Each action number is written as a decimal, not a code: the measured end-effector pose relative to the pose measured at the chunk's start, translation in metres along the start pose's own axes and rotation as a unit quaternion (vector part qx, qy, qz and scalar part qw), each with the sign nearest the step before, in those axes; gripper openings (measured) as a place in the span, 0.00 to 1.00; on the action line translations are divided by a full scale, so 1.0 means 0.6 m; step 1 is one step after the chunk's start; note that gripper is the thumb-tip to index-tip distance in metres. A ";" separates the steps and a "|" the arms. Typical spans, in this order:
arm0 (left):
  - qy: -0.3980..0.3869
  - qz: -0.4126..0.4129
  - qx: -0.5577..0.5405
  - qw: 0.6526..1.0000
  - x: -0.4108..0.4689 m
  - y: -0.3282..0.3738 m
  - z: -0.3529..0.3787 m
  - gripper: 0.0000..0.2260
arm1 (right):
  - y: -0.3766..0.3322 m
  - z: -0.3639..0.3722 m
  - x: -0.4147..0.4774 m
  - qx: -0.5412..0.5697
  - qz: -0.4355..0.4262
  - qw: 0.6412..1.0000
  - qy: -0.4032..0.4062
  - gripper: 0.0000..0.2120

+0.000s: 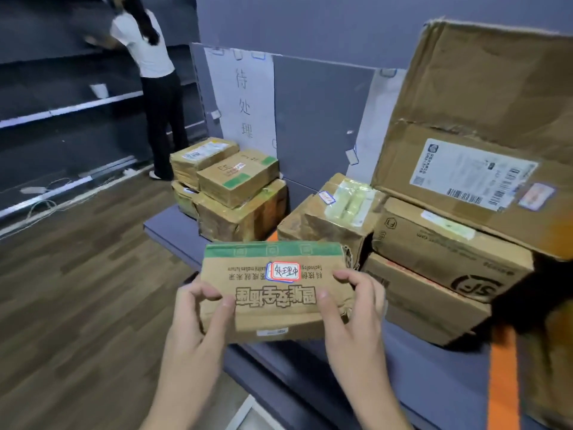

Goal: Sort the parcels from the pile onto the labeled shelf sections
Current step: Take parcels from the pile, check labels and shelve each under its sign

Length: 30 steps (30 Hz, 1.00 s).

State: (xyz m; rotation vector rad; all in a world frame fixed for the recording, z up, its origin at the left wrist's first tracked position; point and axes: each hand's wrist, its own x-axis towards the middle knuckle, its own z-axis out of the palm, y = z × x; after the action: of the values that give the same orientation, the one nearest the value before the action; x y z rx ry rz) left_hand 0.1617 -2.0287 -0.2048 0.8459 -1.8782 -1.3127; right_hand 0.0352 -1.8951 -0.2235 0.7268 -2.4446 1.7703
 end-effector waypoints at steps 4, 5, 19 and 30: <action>-0.063 0.060 -0.006 0.996 0.117 0.015 0.028 0.04 | -0.017 0.021 0.074 -0.042 -0.009 0.997 0.067 0.13; -0.088 0.073 -0.008 0.993 0.150 0.018 0.037 0.04 | -0.018 0.030 0.092 -0.058 0.000 0.995 0.080 0.14; -0.272 0.095 -0.061 0.955 0.416 0.017 0.150 0.04 | -0.044 0.099 0.267 -0.194 0.134 0.954 0.184 0.18; -0.318 0.101 -0.053 0.941 0.475 0.022 0.215 0.07 | -0.041 0.105 0.290 -0.234 0.196 0.927 0.220 0.21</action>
State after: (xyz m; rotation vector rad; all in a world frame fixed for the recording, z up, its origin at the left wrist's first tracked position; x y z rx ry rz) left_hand -0.1038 -2.1924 -0.1776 0.1559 -2.2709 -1.6624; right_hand -0.0954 -2.0186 -0.1723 -0.1944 -2.6225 1.1578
